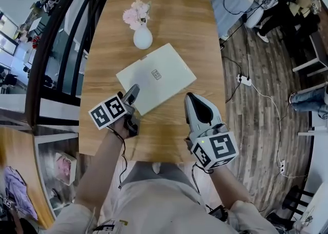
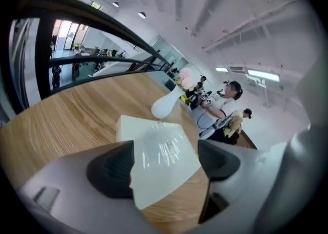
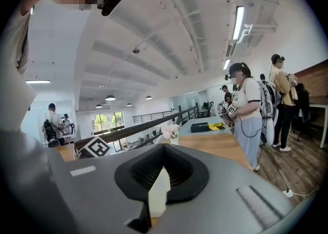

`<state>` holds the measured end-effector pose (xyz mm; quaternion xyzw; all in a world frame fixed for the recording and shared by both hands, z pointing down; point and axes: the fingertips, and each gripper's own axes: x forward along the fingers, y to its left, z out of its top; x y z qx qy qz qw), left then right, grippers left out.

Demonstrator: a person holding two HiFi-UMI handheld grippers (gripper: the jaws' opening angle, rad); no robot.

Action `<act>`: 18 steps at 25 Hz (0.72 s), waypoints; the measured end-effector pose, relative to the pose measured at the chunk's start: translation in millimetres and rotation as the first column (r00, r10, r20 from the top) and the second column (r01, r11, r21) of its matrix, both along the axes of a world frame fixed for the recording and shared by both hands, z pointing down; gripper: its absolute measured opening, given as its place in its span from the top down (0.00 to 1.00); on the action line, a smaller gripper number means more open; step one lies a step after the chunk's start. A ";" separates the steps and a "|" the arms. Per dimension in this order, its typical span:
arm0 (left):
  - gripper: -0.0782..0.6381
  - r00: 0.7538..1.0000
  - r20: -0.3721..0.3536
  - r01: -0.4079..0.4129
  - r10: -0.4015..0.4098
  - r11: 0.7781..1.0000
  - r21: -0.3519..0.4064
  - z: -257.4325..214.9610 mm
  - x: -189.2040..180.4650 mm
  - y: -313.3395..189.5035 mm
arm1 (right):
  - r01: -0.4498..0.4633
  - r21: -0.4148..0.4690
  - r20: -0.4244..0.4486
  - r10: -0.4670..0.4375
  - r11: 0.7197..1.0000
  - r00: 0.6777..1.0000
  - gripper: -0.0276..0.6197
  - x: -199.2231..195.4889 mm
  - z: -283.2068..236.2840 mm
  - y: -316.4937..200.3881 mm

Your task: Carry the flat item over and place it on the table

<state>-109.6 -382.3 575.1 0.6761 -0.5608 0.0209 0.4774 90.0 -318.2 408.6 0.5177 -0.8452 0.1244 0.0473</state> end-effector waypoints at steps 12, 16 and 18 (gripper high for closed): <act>0.64 0.969 0.237 -0.033 -0.072 0.911 0.411 -161.9 -24.4 63.8 | 0.045 0.144 -0.010 -0.044 0.989 0.999 0.96 -16.9 -94.7 49.8; 0.68 0.939 0.330 -0.087 -0.091 0.869 0.487 -200.5 -27.7 93.8 | 0.063 0.187 -0.022 -0.060 0.980 0.998 0.96 -26.6 -119.7 72.4; 0.71 0.923 0.371 -0.119 -0.102 0.842 0.527 -220.2 -25.3 106.5 | 0.063 0.218 -0.029 -0.058 0.974 0.998 0.96 -27.9 -134.4 84.1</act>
